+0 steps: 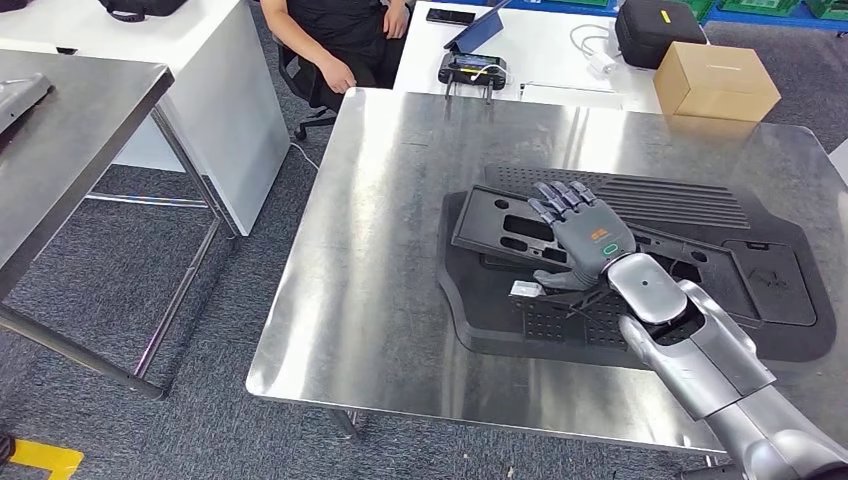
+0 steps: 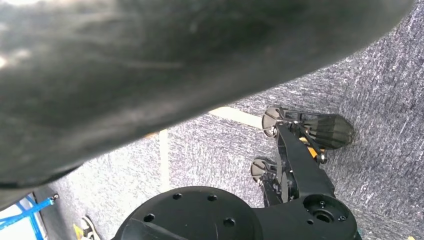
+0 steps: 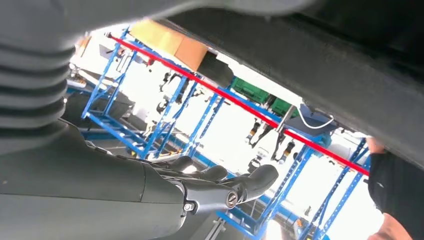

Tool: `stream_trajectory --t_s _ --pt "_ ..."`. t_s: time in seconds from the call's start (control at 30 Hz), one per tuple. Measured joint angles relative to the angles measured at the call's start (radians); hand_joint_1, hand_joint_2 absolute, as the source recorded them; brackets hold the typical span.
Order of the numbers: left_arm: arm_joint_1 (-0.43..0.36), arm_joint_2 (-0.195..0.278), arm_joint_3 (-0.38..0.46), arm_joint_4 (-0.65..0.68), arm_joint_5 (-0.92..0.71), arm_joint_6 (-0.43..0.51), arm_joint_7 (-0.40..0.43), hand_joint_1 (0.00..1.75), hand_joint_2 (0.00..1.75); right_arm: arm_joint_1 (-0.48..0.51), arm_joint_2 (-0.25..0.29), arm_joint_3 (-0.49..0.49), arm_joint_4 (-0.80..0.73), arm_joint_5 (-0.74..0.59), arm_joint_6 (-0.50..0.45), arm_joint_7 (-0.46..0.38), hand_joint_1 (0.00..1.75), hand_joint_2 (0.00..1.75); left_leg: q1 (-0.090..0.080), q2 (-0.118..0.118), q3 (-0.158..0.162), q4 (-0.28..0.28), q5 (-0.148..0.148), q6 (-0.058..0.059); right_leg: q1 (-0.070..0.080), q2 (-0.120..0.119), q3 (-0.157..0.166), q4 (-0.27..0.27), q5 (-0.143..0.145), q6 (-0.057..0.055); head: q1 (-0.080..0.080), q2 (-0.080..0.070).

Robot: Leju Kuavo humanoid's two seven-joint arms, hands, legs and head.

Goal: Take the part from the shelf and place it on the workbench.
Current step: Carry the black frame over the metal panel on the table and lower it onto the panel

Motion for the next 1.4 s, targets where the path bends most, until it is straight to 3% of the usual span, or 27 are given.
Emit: stream_trajectory --t_s 0.4,0.73,0.8,0.87,0.93,1.03,1.07,1.1,1.13,1.2,1.23,1.3,1.4 --pt "0.000 0.000 -0.003 0.000 0.025 -0.008 -0.011 0.00 0.00 0.035 0.004 0.013 -0.148 -0.063 -0.009 -0.038 0.00 0.00 0.001 0.000 0.000 0.000 0.000 0.000 0.000 0.000 0.000 0.000 -0.002 0.002 0.000 0.000" --pt "0.000 0.002 -0.004 0.000 0.045 -0.010 -0.008 0.00 0.00 -0.009 0.082 0.066 -0.191 -0.088 -0.002 -0.040 0.00 0.00 0.001 0.000 0.001 0.000 0.000 0.000 0.000 0.000 0.001 0.000 -0.002 0.002 0.000 0.000" --pt "0.000 0.002 -0.005 0.000 0.049 -0.010 -0.006 0.00 0.00 -0.018 0.097 0.079 -0.194 -0.094 -0.003 -0.038 0.00 0.00 -0.002 0.000 0.000 0.001 -0.001 0.003 -0.002 0.000 0.003 -0.003 0.001 0.006 0.000 0.000" --pt "0.001 0.003 -0.007 0.000 0.051 -0.010 -0.004 0.00 0.00 -0.027 0.108 0.089 -0.201 -0.102 -0.005 -0.035 0.00 0.00 -0.001 0.001 0.005 -0.007 0.003 0.014 -0.004 0.000 0.002 -0.006 0.002 0.013 0.000 0.000" --pt "0.000 0.002 -0.009 0.000 0.055 -0.011 -0.002 0.00 0.00 -0.041 0.114 0.099 -0.206 -0.114 -0.006 -0.031 0.00 0.00 0.006 0.004 0.013 -0.022 0.011 0.025 -0.004 0.000 -0.018 0.036 -0.022 0.011 0.001 0.000" --pt "0.000 0.001 -0.010 0.000 0.061 -0.011 0.001 0.00 0.00 -0.058 0.118 0.109 -0.207 -0.127 -0.008 -0.027 0.00 0.00 0.010 0.006 0.013 -0.027 0.016 0.030 -0.005 0.001 -0.109 0.226 -0.103 0.001 0.003 0.000" --pt "0.000 0.001 -0.011 0.000 0.062 -0.010 0.003 0.00 0.00 -0.059 0.118 0.111 -0.207 -0.130 -0.008 -0.026 0.00 0.00 0.010 0.006 0.012 -0.027 0.017 0.029 -0.007 0.001 -0.134 0.276 -0.118 0.003 0.003 0.000" --pt "0.000 0.000 -0.012 0.000 0.062 -0.010 0.004 0.00 0.00 -0.059 0.119 0.113 -0.207 -0.132 -0.009 -0.026 0.00 0.00 0.011 0.006 0.011 -0.026 0.018 0.027 -0.010 0.001 -0.141 0.291 -0.117 0.010 0.003 0.000" --pt "0.000 0.000 -0.014 0.000 0.062 -0.010 0.005 0.00 0.00 -0.060 0.119 0.113 -0.207 -0.134 -0.011 -0.025 0.00 0.00 0.013 0.006 0.011 -0.026 0.020 0.024 -0.013 0.001 -0.126 0.263 -0.101 0.021 0.003 0.000" --pt "0.000 -0.001 -0.016 0.000 0.062 -0.010 0.006 0.00 0.00 -0.063 0.120 0.114 -0.207 -0.135 -0.013 -0.025 0.00 0.00 0.016 0.005 0.009 -0.023 0.022 0.013 -0.022 -0.001 -0.056 0.123 -0.047 0.045 0.003 0.000" --pt "0.000 0.000 -0.017 0.001 0.062 -0.010 0.006 0.00 0.00 -0.064 0.120 0.113 -0.208 -0.135 -0.016 -0.024 0.00 0.00 0.016 0.005 0.008 -0.020 0.023 0.006 -0.025 0.000 -0.024 0.061 -0.024 0.047 0.003 0.000" --pt "0.001 0.001 -0.019 0.001 0.062 -0.010 0.006 0.00 0.00 -0.062 0.117 0.112 -0.212 -0.135 -0.025 -0.020 0.00 0.00 0.013 0.004 0.004 -0.018 0.028 -0.010 -0.022 0.003 0.000 0.010 -0.002 0.036 0.003 0.000" --pt "0.004 0.000 -0.027 0.001 0.061 -0.007 0.003 0.00 0.00 -0.033 0.085 0.100 -0.235 -0.138 -0.057 -0.016 0.00 0.00 0.019 0.005 -0.003 -0.012 0.025 -0.026 -0.022 0.004 -0.006 0.013 0.011 0.013 0.002 0.000"
